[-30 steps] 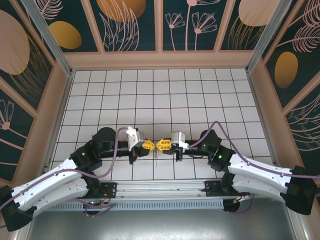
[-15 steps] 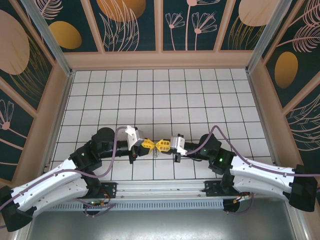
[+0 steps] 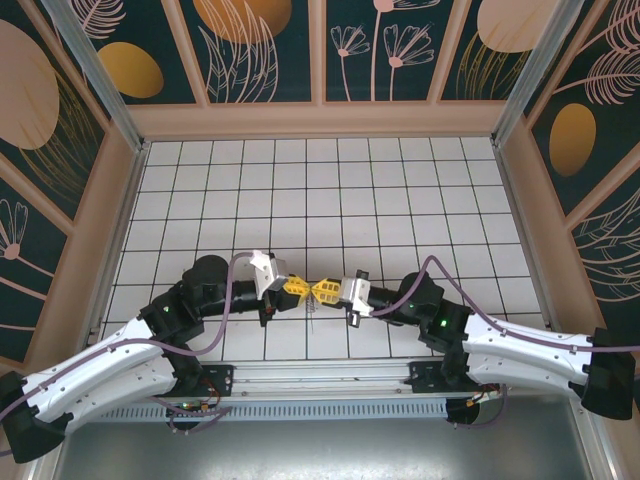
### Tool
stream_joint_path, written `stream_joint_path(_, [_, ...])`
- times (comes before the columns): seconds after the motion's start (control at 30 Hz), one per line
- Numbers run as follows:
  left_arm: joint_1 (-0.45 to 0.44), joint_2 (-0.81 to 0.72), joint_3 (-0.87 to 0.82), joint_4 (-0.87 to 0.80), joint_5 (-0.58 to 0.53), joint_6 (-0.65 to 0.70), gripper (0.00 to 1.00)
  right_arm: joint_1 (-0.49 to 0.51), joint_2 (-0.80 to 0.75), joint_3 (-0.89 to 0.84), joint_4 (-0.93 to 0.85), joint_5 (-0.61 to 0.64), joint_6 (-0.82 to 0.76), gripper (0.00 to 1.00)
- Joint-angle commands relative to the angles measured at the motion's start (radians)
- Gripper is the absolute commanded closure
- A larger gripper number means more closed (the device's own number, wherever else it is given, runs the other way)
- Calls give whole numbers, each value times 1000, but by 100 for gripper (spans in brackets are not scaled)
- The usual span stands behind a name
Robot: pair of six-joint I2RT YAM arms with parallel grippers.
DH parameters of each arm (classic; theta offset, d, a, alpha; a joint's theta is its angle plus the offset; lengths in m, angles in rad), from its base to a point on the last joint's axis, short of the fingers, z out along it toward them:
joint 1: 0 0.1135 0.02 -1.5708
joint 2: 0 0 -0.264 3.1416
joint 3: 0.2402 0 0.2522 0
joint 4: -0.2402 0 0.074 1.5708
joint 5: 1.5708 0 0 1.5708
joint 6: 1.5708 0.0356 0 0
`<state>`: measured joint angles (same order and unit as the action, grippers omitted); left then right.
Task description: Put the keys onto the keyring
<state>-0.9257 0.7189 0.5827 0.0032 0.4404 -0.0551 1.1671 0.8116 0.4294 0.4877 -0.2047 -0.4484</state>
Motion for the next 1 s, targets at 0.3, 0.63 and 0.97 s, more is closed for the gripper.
stream_joint_path(0.3, [-7, -2, 49, 146, -61, -14, 100, 78, 21, -14, -126, 65, -49, 100])
stream_joint_path(0.63, [-7, -3, 54, 136, -78, -19, 100, 110, 16, -35, -120, 144, -68, 100])
stream_joint_path(0.97, [-6, 2, 55, 146, -80, -17, 100, 124, -34, -92, -71, 161, -106, 100])
